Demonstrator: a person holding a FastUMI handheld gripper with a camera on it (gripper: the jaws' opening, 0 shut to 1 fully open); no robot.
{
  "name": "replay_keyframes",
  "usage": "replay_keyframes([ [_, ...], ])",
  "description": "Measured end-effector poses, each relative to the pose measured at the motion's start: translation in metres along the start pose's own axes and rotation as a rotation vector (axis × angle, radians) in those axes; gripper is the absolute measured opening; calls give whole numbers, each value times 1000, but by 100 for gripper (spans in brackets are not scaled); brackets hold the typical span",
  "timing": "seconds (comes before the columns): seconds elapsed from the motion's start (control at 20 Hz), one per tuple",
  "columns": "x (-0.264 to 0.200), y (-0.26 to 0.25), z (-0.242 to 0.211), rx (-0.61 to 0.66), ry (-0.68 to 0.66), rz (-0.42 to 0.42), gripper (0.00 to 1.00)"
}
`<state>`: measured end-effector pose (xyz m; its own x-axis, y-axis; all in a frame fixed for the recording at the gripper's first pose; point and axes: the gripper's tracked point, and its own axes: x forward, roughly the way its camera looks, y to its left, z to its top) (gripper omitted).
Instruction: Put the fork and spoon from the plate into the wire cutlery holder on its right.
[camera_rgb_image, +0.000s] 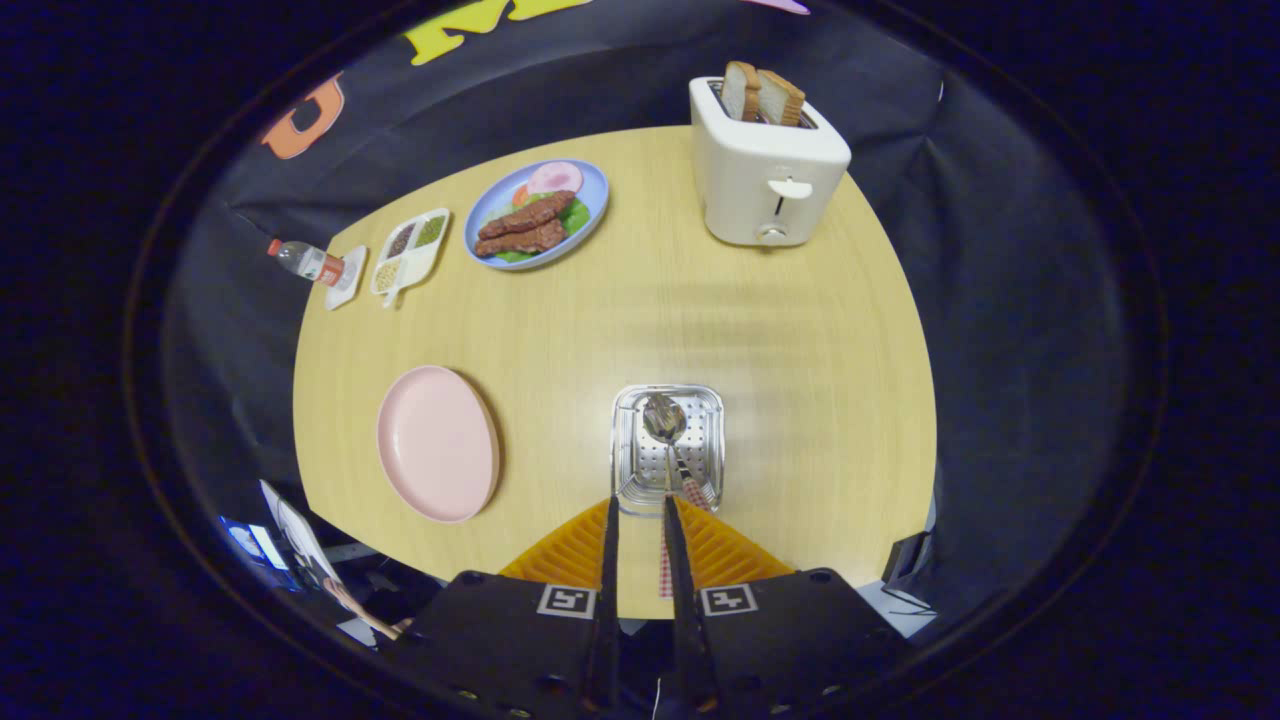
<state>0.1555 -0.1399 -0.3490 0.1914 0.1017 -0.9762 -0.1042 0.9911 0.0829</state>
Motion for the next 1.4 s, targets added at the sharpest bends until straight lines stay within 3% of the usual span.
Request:
replay_keyframes([
  [0.65,-94,80,24,-59,-457,8,91],
  [0.85,-147,128,28,-103,-691,23,95],
  [1.05,-197,164,18,-127,-900,-13,95],
  [1.4,-245,207,-9,-124,-1111,-33,95],
])
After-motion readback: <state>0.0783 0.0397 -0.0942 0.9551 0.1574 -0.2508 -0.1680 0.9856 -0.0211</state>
